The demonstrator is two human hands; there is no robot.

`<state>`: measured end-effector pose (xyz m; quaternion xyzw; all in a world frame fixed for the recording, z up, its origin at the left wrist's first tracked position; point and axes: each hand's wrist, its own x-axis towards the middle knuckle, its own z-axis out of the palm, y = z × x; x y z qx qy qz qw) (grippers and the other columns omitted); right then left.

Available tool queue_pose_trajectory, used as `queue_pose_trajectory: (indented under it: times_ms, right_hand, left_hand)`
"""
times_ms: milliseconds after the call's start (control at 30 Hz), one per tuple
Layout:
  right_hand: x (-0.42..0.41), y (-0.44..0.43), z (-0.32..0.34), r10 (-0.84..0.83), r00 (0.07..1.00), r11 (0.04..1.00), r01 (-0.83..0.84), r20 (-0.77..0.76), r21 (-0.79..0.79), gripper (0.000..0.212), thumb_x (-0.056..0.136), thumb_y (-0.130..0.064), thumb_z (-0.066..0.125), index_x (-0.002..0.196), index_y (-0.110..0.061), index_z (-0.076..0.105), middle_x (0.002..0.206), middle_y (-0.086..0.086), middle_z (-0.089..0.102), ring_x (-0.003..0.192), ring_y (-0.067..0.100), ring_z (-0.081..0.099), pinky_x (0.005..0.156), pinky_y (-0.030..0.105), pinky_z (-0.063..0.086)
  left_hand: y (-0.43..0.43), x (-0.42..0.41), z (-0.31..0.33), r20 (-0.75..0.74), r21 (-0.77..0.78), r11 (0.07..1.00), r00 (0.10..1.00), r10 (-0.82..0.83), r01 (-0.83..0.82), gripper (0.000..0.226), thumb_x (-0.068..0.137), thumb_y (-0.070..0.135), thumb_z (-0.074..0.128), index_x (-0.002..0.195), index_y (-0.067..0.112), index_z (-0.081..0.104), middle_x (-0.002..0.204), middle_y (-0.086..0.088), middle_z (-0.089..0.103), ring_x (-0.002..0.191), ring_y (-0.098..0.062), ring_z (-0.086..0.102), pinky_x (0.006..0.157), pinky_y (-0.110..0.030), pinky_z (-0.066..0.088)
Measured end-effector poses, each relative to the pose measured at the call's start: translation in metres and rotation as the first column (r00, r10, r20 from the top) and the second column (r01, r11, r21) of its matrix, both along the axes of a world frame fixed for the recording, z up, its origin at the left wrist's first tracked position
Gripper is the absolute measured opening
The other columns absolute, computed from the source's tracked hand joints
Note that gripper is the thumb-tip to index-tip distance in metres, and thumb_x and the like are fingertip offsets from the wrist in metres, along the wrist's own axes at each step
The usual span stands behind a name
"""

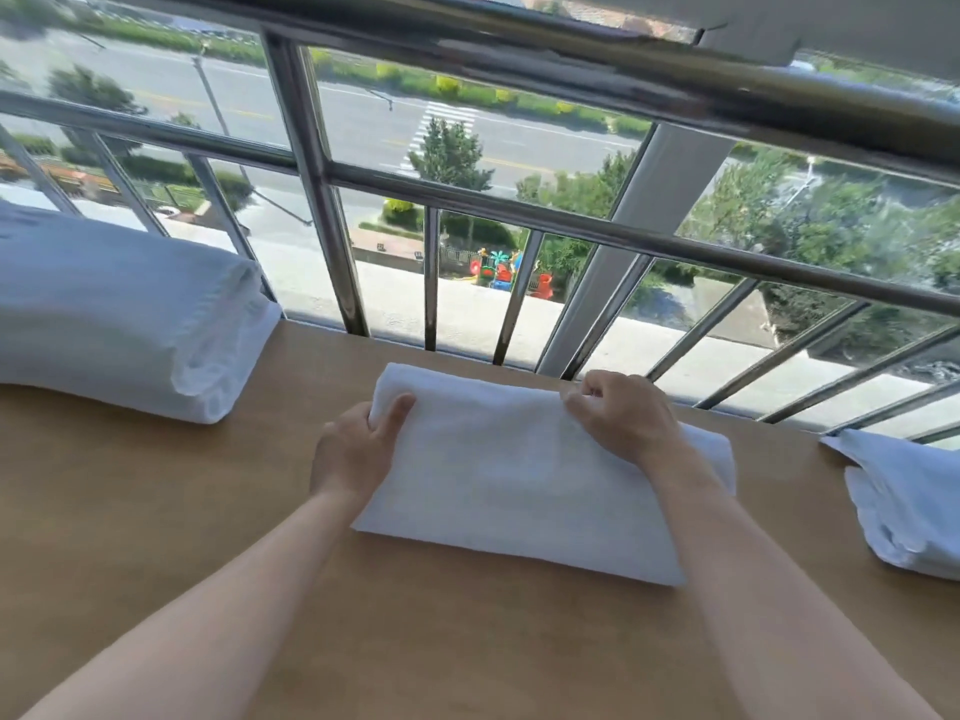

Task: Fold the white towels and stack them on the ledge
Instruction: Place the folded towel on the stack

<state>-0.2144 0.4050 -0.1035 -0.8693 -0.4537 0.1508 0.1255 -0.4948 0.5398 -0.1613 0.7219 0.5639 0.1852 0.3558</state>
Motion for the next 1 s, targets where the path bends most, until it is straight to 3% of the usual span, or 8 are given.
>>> queue_pose_trajectory:
  times_ms: [133,233,367,533,633,733,867,1000]
  right_hand:
    - [0.005,0.003,-0.037,-0.007,0.999,1.0,0.007,0.042,0.002,0.057,0.077,-0.081,0.036,0.065,-0.026,0.046,0.073,-0.005,0.055,0.078,0.022,0.054,0.067,0.032,0.034]
    - [0.004,0.004,-0.057,-0.014,0.993,0.996,0.004,0.113,0.089,0.058,0.08,-0.077,0.035,0.061,-0.023,0.041,0.062,-0.005,0.053,0.074,0.026,0.058,0.066,0.031,0.033]
    - [0.004,0.008,-0.066,-0.008,0.967,0.984,-0.038,0.256,0.176,0.058,0.083,-0.07,0.035,0.055,-0.018,0.036,0.046,-0.011,0.035,0.057,0.027,0.055,0.061,0.031,0.031]
    - [-0.006,0.005,-0.055,-0.022,0.922,0.975,-0.065,0.387,0.211,0.048,0.087,-0.056,0.045,0.067,-0.013,0.055,0.058,0.006,0.061,0.055,0.029,0.06,0.063,0.034,0.043]
    - [-0.02,-0.008,-0.043,-0.108,0.902,0.95,-0.03,0.417,0.31,0.035,0.088,-0.046,0.052,0.085,-0.013,0.063,0.075,0.004,0.067,0.071,0.028,0.062,0.075,0.038,0.042]
    - [-0.037,-0.039,-0.039,-0.23,0.897,0.927,0.083,0.379,0.365,0.035,0.086,-0.043,0.05,0.102,-0.016,0.065,0.095,0.002,0.067,0.091,0.026,0.061,0.088,0.038,0.036]
    - [-0.053,-0.079,-0.044,-0.314,0.905,0.949,0.289,0.286,0.127,0.058,0.086,-0.056,0.035,0.133,-0.028,0.056,0.137,0.002,0.054,0.134,0.03,0.04,0.113,0.05,0.022]
    - [-0.06,-0.075,-0.048,-0.286,0.92,0.947,0.313,0.267,-0.067,0.071,0.089,-0.062,0.016,0.15,-0.031,0.035,0.157,-0.002,0.036,0.148,0.035,0.017,0.118,0.06,0.003]
  left_hand:
    - [0.009,0.009,-0.013,-0.126,0.006,1.0,0.992,-0.014,0.014,0.074,0.083,0.087,0.027,0.07,0.02,0.059,0.068,0.003,0.061,0.065,-0.014,0.054,0.051,-0.031,0.032]
    - [0.016,0.016,-0.016,-0.16,-0.019,1.0,0.987,0.003,-0.006,0.076,0.082,0.087,0.029,0.068,0.018,0.057,0.067,0.0,0.061,0.064,-0.016,0.053,0.051,-0.032,0.03]
    - [0.017,0.02,-0.019,-0.171,-0.006,0.999,0.984,0.048,-0.05,0.077,0.082,0.088,0.032,0.064,0.016,0.051,0.063,-0.003,0.059,0.061,-0.02,0.054,0.05,-0.032,0.029]
    - [0.014,0.021,-0.019,-0.211,-0.017,0.998,0.976,0.052,-0.057,0.081,0.08,0.091,0.027,0.069,0.016,0.055,0.069,-0.003,0.06,0.064,-0.02,0.054,0.051,-0.032,0.031]
    - [0.012,0.021,-0.017,-0.206,-0.011,0.997,0.976,0.071,-0.075,0.078,0.08,0.089,0.03,0.079,0.016,0.055,0.076,-0.003,0.062,0.07,-0.023,0.056,0.058,-0.035,0.036]
    - [0.006,0.02,-0.012,-0.165,0.027,0.993,0.979,0.121,-0.118,0.068,0.083,0.084,0.039,0.106,0.022,0.055,0.095,0.0,0.065,0.09,-0.029,0.06,0.071,-0.038,0.042]
    - [-0.002,0.018,0.0,-0.066,0.13,0.987,0.993,0.101,-0.092,0.051,0.091,0.064,0.052,0.128,0.029,0.044,0.131,0.007,0.056,0.117,-0.023,0.056,0.085,-0.039,0.04]
    - [-0.029,0.031,0.013,-0.105,0.379,0.902,0.978,-0.18,0.207,0.048,0.096,0.046,0.054,0.139,0.025,0.045,0.156,0.0,0.036,0.145,-0.022,0.03,0.113,-0.043,0.025]
